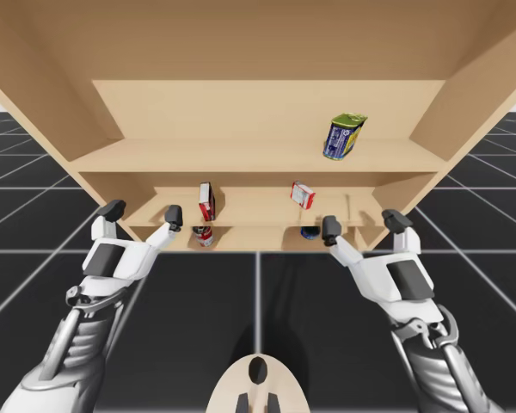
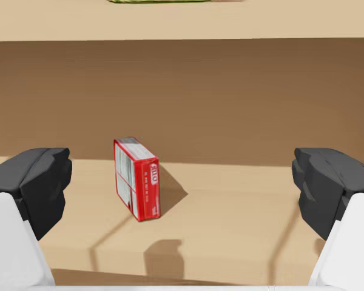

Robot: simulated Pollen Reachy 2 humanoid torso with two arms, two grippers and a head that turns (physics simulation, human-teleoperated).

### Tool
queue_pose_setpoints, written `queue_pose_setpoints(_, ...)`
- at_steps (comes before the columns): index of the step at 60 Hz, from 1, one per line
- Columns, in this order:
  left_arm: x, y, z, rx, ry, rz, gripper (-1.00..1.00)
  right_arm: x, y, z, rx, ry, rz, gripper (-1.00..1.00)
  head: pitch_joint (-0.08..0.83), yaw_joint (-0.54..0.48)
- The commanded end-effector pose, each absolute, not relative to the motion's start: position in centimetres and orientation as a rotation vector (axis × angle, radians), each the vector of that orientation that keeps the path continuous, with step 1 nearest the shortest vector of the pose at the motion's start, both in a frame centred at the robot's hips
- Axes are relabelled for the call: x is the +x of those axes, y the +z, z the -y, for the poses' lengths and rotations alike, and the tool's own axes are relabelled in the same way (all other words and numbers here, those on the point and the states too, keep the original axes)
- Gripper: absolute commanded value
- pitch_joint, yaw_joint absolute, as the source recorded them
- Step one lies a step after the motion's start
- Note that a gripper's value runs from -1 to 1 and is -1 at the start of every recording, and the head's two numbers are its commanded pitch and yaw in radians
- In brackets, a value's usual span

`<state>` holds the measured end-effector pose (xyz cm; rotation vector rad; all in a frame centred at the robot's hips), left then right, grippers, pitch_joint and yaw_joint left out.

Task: Find the tuna fish can on the shelf and bring it to me.

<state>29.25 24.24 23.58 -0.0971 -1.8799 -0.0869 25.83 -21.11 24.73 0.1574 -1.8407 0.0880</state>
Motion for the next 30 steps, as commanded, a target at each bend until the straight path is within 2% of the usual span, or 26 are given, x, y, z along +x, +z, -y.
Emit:
queue_pose_setpoints(1, 29.22, 23.59, -24.17, -0.098, -0.084, 1.882, -1.00, 25.42, 24.66, 20.69, 0.197, 0.058, 1.807, -1.00, 0.004, 0.00)
queue_pose_setpoints(7, 29.21, 23.61, -24.16, -0.099, -0.082, 1.883, -1.00, 25.38, 24.94, 20.66, 0.187, 0.058, 1.848, -1.00, 0.018, -0.01)
queue_pose_setpoints(13, 29.20, 23.60, -24.13, -0.100, -0.083, 1.884, -1.00, 25.42, 24.93, 20.76, 0.188, 0.057, 1.850, -1.00, 0.053, -0.01)
queue_pose_setpoints(30, 28.99, 23.72, -24.12, -0.099, -0.086, 1.897, -1.00, 25.58, 24.71, 20.83, 0.170, 0.052, 1.852, -1.00, 0.252, -0.02)
